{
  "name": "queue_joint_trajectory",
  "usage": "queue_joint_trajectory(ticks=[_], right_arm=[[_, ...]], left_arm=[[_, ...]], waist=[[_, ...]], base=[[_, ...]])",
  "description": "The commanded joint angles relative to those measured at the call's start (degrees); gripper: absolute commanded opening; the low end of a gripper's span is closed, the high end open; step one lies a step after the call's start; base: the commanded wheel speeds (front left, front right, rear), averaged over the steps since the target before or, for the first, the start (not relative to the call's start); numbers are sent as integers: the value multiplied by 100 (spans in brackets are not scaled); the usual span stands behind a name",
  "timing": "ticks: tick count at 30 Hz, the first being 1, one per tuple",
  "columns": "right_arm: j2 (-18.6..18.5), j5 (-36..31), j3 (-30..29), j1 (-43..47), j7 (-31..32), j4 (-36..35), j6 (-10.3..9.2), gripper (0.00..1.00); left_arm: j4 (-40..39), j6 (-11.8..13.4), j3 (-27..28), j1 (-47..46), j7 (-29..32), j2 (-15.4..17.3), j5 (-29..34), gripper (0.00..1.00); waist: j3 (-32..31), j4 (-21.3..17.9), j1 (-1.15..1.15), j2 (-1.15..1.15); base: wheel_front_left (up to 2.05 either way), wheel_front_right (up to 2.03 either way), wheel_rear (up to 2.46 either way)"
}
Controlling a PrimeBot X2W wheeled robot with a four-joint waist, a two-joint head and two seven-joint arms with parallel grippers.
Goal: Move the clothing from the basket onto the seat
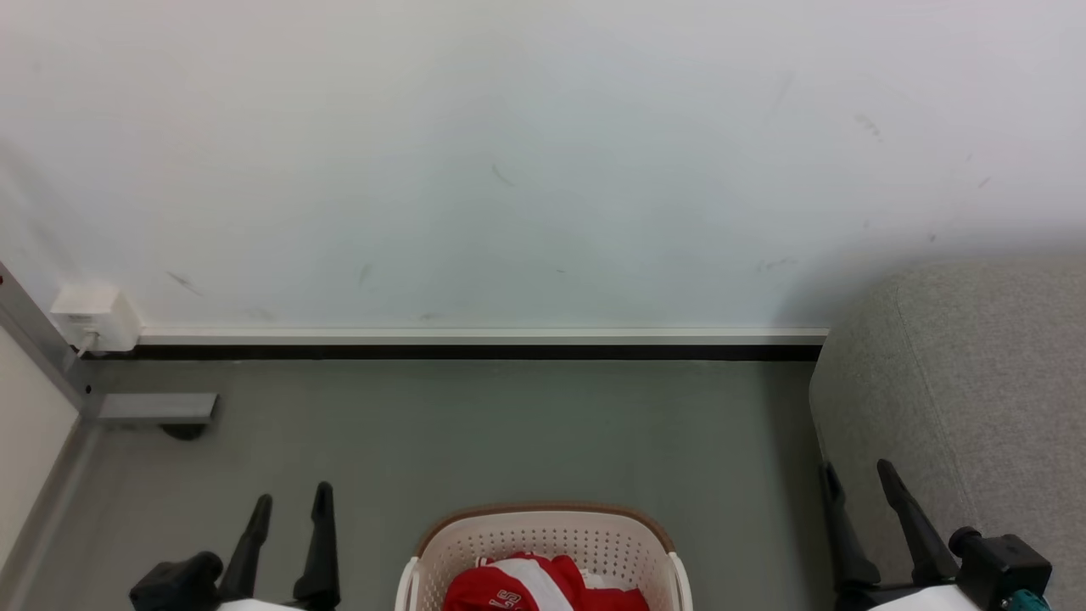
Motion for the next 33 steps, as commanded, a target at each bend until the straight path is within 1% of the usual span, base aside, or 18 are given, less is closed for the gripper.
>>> queue_joint_trajectory(ticks=[1,8,19,28,33], right_arm=[[-57,-120,7,50,-62,35,-9,100],[-58,-229,-1,61,-136,124,-11,100],[-61,-601,29,65,-247,280,-11,100],[-62,-767,6,71,-348,477,-12,100],[-62,-668,-62,66,-337,536,-12,100]], left_arm=[[41,-39,12,-10,-66,44,226,100],[117,-79,37,-14,-143,47,569,100],[201,-68,118,24,-254,52,1149,100],[278,-92,163,68,-340,52,1483,100],[320,-96,173,85,-331,50,1435,100]], waist=[[5,-5,0,0],[14,-15,0,0],[12,-4,0,0],[-10,12,0,0],[-14,11,0,0]], base=[[0,0,0],[0,0,0],[0,0,0],[0,0,0],[0,0,0]])
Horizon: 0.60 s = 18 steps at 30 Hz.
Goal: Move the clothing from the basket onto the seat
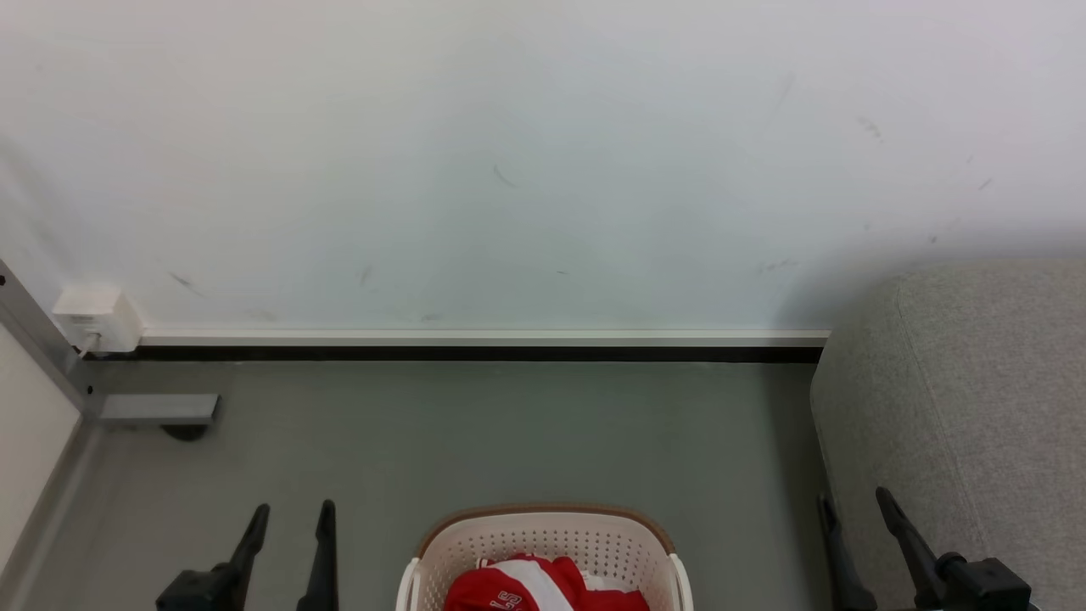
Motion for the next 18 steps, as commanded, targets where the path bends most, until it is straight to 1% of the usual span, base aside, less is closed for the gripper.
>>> queue_joint_trajectory(ticks=[1,18], right_arm=[[-43,15,-36,9,-22,21,-12,100],[-42,99,-34,-18,-22,88,-12,100]], left_arm=[[8,5,9,64,-4,37,47,100],[111,-33,66,-7,-4,35,-45,100]], waist=[[-4,-1,0,0],[1,-15,0,0]], base=[[0,0,0],[0,0,0]])
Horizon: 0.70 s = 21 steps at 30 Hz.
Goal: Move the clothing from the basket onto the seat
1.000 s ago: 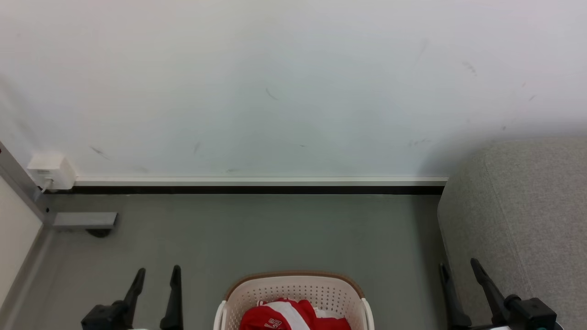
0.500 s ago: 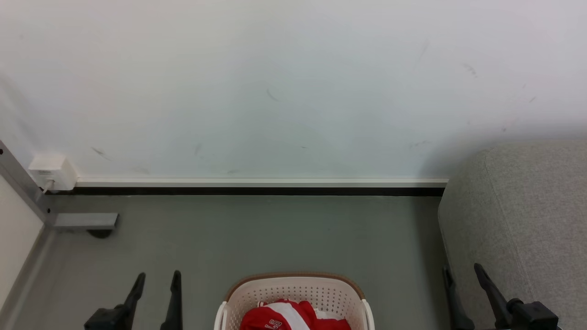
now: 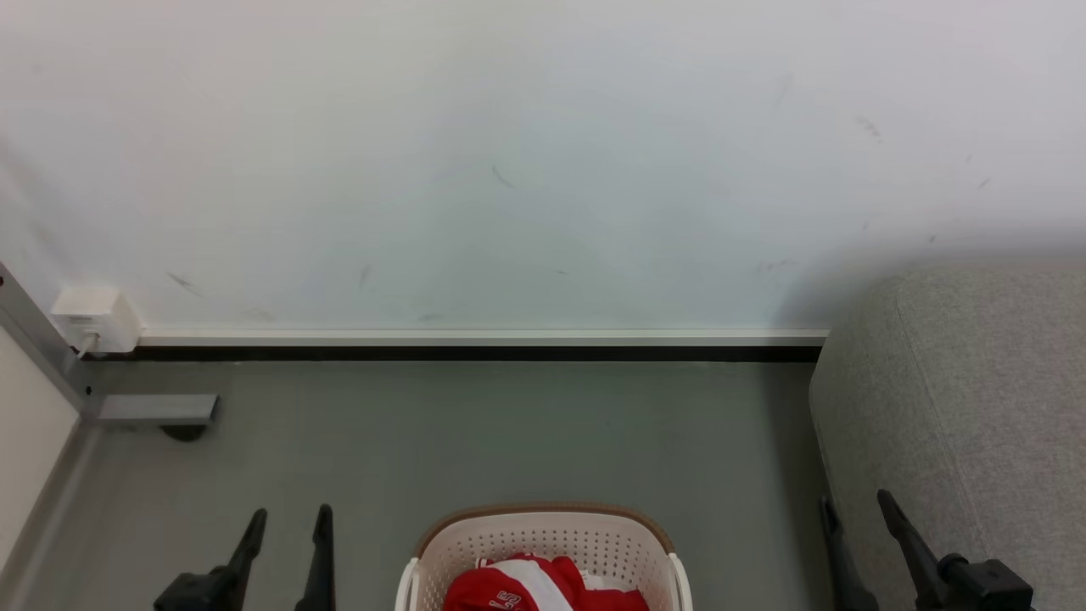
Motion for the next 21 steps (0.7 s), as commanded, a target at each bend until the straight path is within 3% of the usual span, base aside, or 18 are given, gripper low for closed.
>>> queue_joint_trajectory(ticks=[1,21], right_arm=[[-40,22,4,-15,-22,18,-12,100],[-40,14,15,-59,-22,-7,-12,100]], left_arm=[[24,-12,17,-8,-4,35,-46,100],[34,18,-73,-71,-4,35,-16,100]], waist=[[8,-2,0,0],[94,-17,0,0]], base=[[0,0,0],[0,0,0]])
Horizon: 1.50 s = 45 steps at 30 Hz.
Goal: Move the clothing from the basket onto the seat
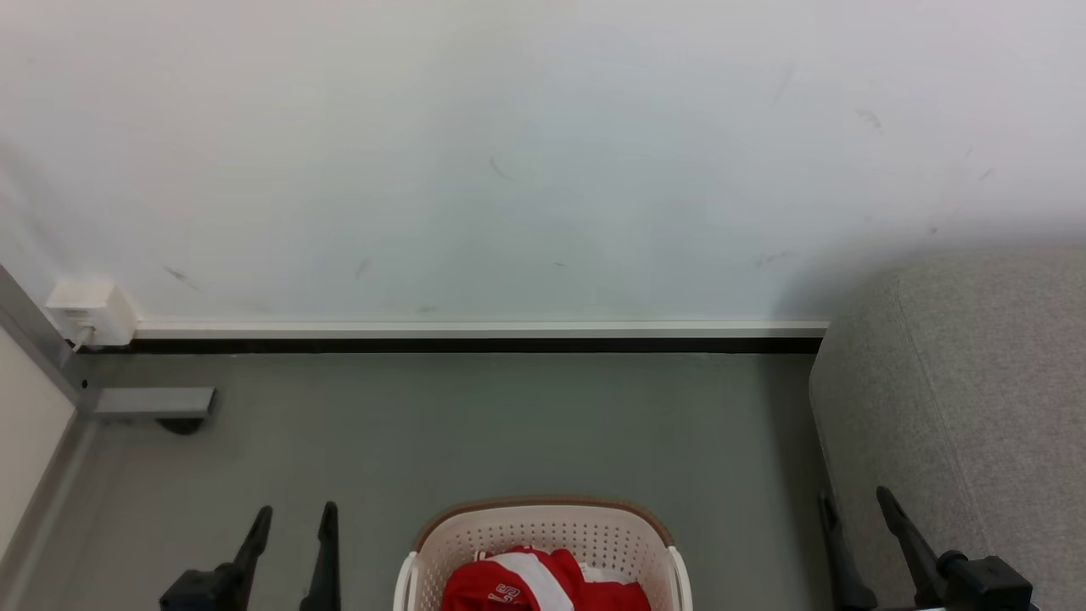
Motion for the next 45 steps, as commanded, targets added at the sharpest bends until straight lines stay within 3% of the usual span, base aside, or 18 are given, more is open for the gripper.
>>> queue_joint_trajectory(ticks=[1,16,27,45], right_arm=[[-40,7,-7,-48,-22,-12,-12,100],[-37,-2,-28,-308,-22,-141,-12,100],[-36,-22,-51,-632,-21,-274,-12,100],[-35,-7,11,-1426,-22,-632,-12,100]], left_arm=[[18,-21,-7,-68,-4,36,50,100],[94,-101,-238,-477,-4,36,199,100],[616,-178,-710,-1269,24,55,359,100],[2016,-259,-1733,-2766,932,173,541,100]], waist=[[42,-6,0,0],[553,-157,0,0],[1242,-282,0,0],[2435,-685,0,0]], base=[[0,0,0],[0,0,0],[0,0,0],[0,0,0]])
